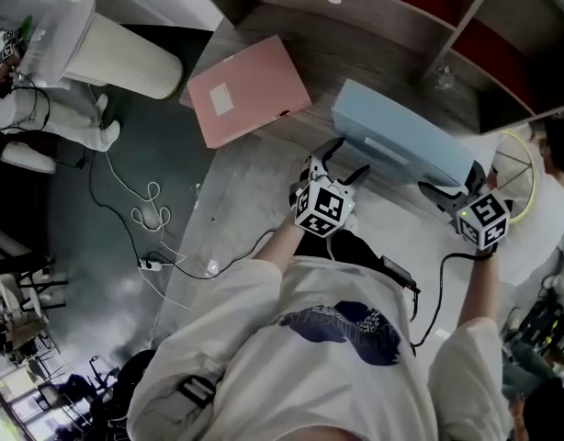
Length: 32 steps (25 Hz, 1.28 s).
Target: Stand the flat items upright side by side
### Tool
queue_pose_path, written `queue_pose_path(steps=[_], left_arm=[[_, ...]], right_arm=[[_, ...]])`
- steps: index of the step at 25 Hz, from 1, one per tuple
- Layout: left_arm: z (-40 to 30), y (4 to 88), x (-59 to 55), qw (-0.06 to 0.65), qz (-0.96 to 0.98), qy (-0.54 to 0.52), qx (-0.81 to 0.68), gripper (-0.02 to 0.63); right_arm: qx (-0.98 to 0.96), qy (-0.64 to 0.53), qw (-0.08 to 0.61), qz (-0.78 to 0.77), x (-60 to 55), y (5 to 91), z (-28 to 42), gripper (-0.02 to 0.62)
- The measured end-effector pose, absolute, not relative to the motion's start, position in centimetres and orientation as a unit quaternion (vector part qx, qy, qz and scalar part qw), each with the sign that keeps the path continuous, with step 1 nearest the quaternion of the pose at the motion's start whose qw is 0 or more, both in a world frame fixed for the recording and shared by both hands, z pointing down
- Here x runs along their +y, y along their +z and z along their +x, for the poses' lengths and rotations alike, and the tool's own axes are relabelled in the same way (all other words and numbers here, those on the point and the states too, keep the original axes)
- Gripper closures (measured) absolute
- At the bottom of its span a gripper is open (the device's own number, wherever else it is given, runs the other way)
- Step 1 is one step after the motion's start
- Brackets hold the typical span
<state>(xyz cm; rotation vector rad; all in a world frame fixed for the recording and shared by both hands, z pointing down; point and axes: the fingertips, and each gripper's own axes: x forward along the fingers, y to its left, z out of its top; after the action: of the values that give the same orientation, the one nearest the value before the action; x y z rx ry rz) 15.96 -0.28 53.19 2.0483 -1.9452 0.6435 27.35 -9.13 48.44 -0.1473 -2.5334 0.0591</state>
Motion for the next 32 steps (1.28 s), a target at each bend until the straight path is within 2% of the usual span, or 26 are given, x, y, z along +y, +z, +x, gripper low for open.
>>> queue_pose_path(steps=[16,32], left_arm=[[14.5,54.1,-4.5,0.111,0.724,0.229,-0.641,0.293],[14.0,54.0,-8.7,0.058,0.832,0.257,-0.488,0.293]], right_arm=[[-0.951,0.022,0.297,-0.08,-5.9,49.0,26.9,0.206],[-0.954,0.056,0.287,0.06,-3.2,48.5,23.7,0.206]])
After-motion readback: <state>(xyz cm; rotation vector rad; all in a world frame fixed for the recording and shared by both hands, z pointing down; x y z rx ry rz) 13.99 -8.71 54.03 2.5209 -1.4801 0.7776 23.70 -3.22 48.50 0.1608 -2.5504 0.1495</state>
